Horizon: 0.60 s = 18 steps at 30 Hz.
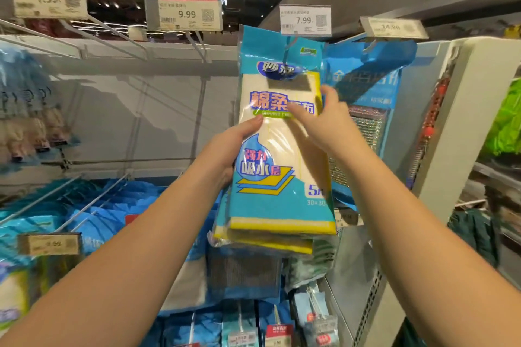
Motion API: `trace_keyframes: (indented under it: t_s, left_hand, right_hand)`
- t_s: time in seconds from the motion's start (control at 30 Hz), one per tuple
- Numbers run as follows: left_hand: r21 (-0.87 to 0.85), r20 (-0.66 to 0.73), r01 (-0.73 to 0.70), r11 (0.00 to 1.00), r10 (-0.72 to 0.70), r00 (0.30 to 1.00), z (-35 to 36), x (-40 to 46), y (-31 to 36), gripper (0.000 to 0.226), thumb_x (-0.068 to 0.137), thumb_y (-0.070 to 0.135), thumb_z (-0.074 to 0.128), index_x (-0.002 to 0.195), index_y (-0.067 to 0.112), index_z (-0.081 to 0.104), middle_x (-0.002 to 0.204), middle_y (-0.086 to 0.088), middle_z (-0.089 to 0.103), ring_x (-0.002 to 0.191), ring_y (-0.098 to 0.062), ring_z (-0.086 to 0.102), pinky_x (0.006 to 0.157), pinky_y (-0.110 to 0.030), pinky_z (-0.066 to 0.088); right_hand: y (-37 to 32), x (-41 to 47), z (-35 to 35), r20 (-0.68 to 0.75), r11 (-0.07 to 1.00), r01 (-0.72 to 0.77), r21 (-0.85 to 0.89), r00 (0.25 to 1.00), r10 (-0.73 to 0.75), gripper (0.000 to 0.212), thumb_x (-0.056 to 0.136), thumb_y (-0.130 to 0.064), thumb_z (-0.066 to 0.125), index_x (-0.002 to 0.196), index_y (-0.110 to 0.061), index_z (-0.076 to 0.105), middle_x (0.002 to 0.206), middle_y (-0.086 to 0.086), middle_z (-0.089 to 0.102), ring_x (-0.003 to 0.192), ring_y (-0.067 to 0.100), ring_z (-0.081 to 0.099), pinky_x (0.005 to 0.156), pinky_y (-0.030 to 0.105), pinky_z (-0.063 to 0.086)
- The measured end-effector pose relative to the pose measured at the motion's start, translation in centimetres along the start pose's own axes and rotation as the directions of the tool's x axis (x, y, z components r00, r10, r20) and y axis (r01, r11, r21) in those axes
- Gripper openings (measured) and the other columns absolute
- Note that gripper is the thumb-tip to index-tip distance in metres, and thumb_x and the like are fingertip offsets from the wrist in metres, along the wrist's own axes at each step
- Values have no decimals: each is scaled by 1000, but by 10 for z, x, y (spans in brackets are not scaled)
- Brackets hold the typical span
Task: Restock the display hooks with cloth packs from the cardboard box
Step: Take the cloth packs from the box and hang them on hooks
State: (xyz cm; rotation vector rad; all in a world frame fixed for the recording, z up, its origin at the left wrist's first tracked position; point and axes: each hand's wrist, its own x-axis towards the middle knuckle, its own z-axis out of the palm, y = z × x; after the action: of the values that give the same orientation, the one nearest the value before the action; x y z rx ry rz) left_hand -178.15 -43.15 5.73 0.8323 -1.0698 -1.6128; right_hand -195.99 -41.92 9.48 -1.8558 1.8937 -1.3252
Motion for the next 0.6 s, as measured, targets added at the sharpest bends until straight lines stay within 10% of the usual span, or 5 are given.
trace_keyframes:
  t_s: [0.37,0.6]
  left_hand:
    - [320,-202,-33,947,102,974,-27,-5,-3,81,57,75,79,102,8,73,98,-16,77,94,-37,74,90,-60,56]
    - [321,-322,-153,935,260,910,-101,-41,-20,10,93,20,69,94,10,67,80,-8,77,65,-20,73,65,-36,61]
  right_hand:
    - [17,6,24,102,999,-32,-42,994,37,95,82,-60,68,157,-31,16,151,14,33,130,33,47,103,42,43]
    - [30,18,31,64,996,-45,-75,997,49,100,81,-54,73,158,-30,15,149,16,33,130,35,46,106,45,43]
